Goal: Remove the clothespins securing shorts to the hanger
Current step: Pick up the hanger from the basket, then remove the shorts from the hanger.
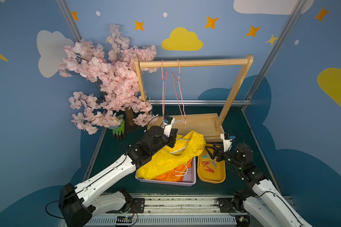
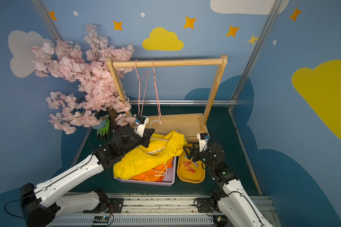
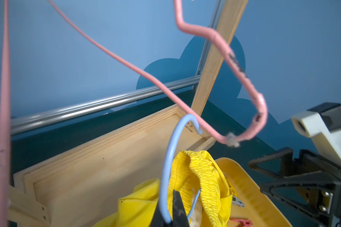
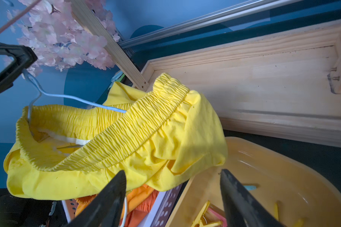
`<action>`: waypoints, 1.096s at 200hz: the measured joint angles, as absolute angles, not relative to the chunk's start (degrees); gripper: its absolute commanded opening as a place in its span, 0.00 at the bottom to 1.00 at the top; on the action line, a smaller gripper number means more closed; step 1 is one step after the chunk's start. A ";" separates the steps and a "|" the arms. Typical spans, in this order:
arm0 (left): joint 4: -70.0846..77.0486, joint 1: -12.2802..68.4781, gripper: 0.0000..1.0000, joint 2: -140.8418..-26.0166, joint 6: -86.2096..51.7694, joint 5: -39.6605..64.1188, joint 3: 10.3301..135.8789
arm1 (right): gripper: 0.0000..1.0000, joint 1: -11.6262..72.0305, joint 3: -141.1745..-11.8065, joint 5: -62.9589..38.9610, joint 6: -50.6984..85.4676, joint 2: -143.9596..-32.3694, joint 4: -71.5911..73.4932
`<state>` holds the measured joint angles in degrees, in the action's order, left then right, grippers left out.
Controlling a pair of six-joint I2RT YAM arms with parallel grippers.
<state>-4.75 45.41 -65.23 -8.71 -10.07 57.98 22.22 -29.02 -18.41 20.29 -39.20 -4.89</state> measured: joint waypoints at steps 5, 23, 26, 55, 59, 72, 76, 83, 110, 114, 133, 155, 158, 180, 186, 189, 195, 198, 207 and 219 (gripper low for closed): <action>-4.89 46.15 0.03 -65.06 -7.44 -10.07 58.02 | 0.74 22.46 -29.58 -18.35 20.29 -39.24 -4.80; -5.61 48.88 0.03 -64.77 -3.70 -10.74 58.02 | 0.74 23.57 -31.99 -18.09 20.21 -39.94 -4.25; -5.63 49.30 0.03 -64.75 -3.16 -10.98 57.98 | 0.75 23.94 -32.42 -18.04 20.14 -40.21 -4.05; -5.10 51.62 0.03 -63.29 -0.25 -12.91 56.42 | 0.76 27.83 -35.24 -16.69 19.44 -43.35 -2.26; -4.91 51.79 0.03 -62.87 0.03 -13.15 56.07 | 0.76 28.51 -35.40 -16.38 19.25 -43.90 -2.00; -3.86 52.38 0.03 -61.49 0.99 -13.65 54.94 | 0.76 30.44 -35.48 -15.29 19.03 -45.52 -1.32; -3.44 52.58 0.03 -61.04 1.28 -13.72 54.59 | 0.76 31.00 -35.48 -14.90 19.00 -46.04 -1.26; -2.90 52.86 0.03 -60.18 1.87 -13.67 53.95 | 0.76 31.83 -35.48 -13.98 18.98 -46.85 -1.10; 0.16 53.67 0.03 -56.42 4.03 -12.19 50.89 | 0.76 33.39 -35.51 -10.79 18.76 -48.16 -0.49; 0.69 53.74 0.03 -55.86 4.25 -11.88 50.33 | 0.77 33.39 -35.55 -10.31 18.72 -48.14 -0.40; 2.59 53.80 0.03 -53.98 4.99 -10.59 48.27 | 0.77 33.50 -36.58 -8.36 18.11 -48.07 0.01; 4.14 53.82 0.03 -53.36 5.78 -9.15 47.37 | 0.77 33.52 -39.53 -6.83 17.54 -48.75 0.51; 4.36 53.89 0.03 -53.30 5.87 -8.95 47.27 | 0.77 33.54 -40.05 -6.74 17.50 -48.95 0.69; 5.85 54.08 0.03 -52.71 6.20 -8.75 46.48 | 0.74 33.71 -42.96 -6.55 17.85 -52.29 1.13; 6.17 54.08 0.03 -52.45 6.20 -8.78 46.26 | 0.74 33.80 -43.22 -6.55 18.06 -53.25 1.28; 6.31 54.08 0.03 -52.36 6.20 -8.80 46.19 | 0.74 33.91 -43.22 -6.55 18.20 -53.71 1.43; 6.63 54.08 0.03 -52.10 6.20 -8.84 45.98 | 0.73 34.11 -43.05 -6.55 18.59 -54.52 1.52; 6.76 54.06 0.03 -51.99 6.20 -8.86 45.91 | 0.73 34.22 -42.92 -6.55 18.76 -54.83 1.54; 7.22 54.08 0.03 -51.53 6.17 -8.93 45.58 | 0.69 34.70 -41.98 -6.50 19.27 -55.88 2.37; 7.88 54.08 0.03 -50.85 6.20 -9.02 45.10 | 0.62 35.03 -40.58 -6.46 19.79 -56.93 3.01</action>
